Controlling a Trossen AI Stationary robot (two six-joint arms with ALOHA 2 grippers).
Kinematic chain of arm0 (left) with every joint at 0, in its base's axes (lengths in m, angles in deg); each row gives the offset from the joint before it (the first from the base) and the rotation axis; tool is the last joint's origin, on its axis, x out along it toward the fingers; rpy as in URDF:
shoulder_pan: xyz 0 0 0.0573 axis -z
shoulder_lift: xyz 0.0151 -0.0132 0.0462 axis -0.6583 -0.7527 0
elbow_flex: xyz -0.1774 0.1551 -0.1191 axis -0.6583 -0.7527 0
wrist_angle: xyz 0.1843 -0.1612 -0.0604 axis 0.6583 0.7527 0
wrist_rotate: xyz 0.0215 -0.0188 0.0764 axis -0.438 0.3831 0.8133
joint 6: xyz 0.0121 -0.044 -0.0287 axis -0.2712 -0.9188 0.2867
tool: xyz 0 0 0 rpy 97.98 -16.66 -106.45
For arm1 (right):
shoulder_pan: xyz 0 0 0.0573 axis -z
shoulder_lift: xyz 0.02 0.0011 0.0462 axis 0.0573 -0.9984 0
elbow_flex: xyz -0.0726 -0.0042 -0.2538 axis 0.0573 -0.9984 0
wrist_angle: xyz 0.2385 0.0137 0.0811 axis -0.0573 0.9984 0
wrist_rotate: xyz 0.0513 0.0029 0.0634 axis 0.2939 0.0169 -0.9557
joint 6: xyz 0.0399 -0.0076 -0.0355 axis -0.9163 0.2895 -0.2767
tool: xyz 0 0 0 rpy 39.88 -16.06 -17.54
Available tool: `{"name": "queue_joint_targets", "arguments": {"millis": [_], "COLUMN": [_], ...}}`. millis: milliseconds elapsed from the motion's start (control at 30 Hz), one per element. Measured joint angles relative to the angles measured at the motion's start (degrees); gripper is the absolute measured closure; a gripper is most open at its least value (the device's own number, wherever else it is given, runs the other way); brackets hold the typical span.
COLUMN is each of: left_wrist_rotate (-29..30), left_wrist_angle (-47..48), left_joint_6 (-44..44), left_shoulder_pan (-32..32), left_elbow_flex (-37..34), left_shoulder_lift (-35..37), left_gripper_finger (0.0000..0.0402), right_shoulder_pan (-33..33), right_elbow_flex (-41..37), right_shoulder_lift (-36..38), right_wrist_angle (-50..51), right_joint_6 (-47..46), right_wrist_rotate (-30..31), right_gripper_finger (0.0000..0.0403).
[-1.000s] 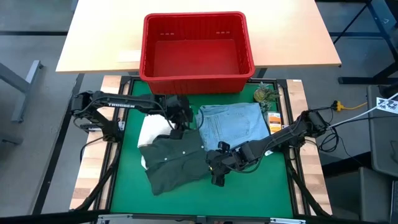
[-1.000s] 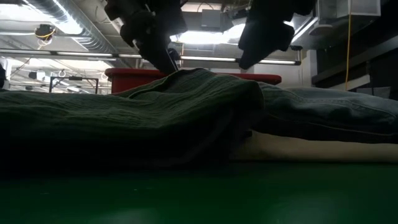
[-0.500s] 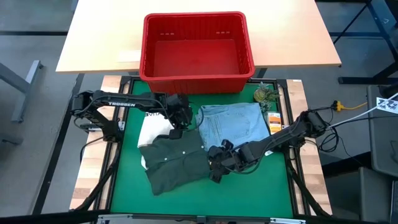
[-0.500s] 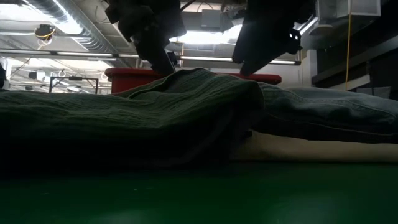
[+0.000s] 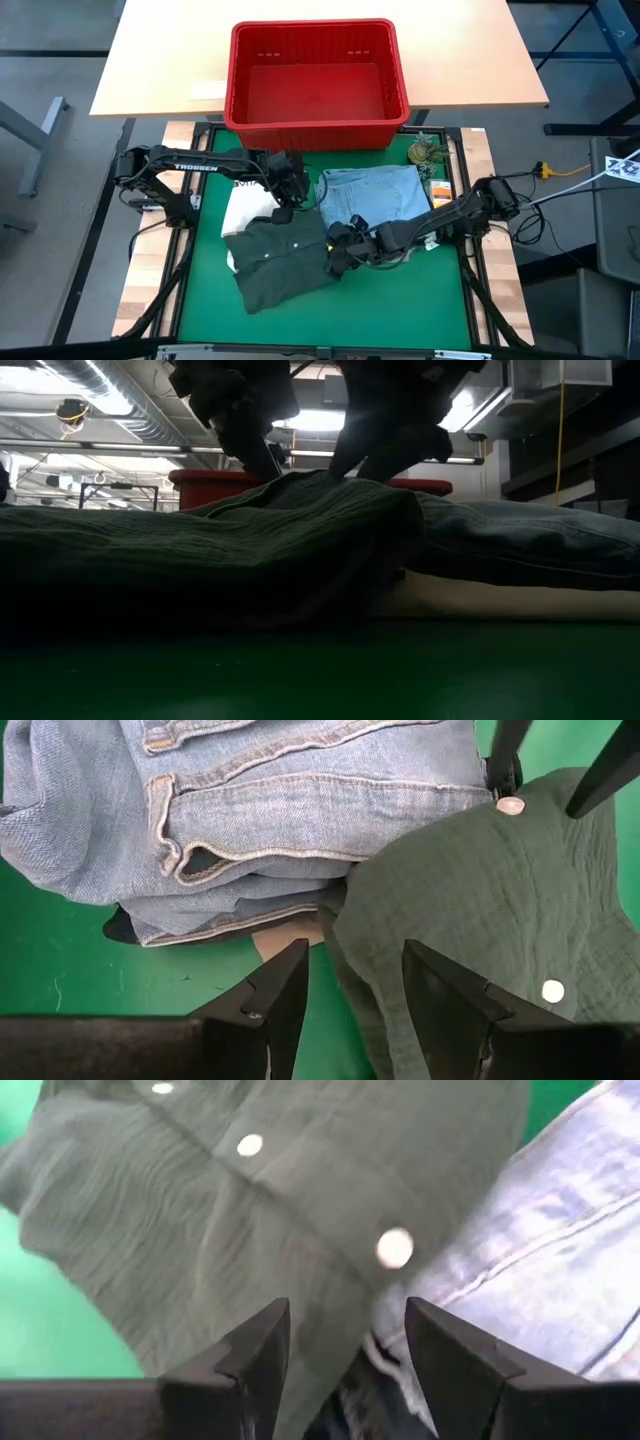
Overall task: Fold Laundry from Bin
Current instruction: Stack the green shirt on top of the light blue jeans
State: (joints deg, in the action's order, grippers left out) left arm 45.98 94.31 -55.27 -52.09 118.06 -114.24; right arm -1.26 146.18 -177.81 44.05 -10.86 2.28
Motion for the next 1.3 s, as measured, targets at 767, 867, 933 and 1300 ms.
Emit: {"name": "queue_joint_targets", "arguments": {"millis": [767, 867, 933, 1300], "left_wrist_rotate": [0.11, -0.07, -0.06, 0.41], "left_wrist_angle": [16.36, 24.46, 28.82, 41.83], "left_joint_6": [-8.25, -16.33, -22.39, -49.43], "left_shoulder_pan": [1.39, 2.58, 3.7, 15.41], "left_elbow_flex": [0.0, 0.0, 0.0, -0.02], "left_shoulder_lift": [9.28, 12.48, 14.05, 15.06], "left_gripper_finger": [0.03, 0.0301, 0.03, 0.0247], "right_shoulder_pan": [3.88, 3.83, 3.82, 3.82], "right_elbow_flex": [0.04, 0.04, 0.04, 0.04], "right_shoulder_lift": [-4.96, -4.98, -4.98, -5.01], "right_wrist_angle": [-7.34, -8.46, -8.5, -8.43], "right_joint_6": [3.51, 5.46, 6.28, 6.51], "right_wrist_rotate": [-9.79, -9.87, -9.94, -9.95], "right_gripper_finger": [0.034, 0.0388, 0.0389, 0.0358]}}
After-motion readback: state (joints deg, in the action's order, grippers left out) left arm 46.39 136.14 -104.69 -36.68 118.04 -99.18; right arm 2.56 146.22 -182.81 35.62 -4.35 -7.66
